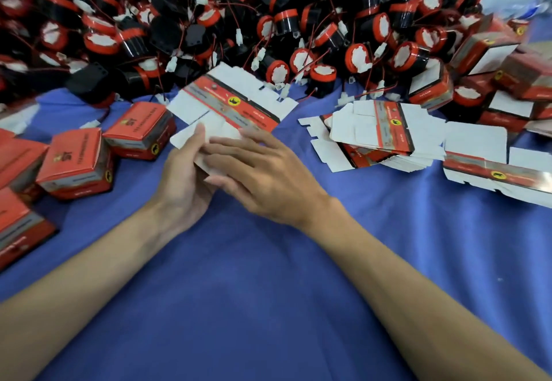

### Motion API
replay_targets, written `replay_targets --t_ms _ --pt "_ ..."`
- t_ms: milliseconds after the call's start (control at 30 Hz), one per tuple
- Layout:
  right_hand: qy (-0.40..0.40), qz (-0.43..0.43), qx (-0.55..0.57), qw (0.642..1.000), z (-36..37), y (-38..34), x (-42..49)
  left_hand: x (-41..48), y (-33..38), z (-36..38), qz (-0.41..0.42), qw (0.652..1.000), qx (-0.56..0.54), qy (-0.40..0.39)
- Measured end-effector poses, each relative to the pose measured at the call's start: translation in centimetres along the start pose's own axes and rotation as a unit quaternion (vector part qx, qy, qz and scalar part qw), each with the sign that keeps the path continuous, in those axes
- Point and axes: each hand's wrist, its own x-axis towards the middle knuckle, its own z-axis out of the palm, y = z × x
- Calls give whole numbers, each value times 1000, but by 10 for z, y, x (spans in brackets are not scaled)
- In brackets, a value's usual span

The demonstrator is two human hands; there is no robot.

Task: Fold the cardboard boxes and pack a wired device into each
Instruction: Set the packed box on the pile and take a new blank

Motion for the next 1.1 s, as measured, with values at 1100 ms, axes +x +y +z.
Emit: replay_targets --t_ms 1100 --pt "58 502 236 830 -3 31 -10 12 -16 -2 147 765 576 248"
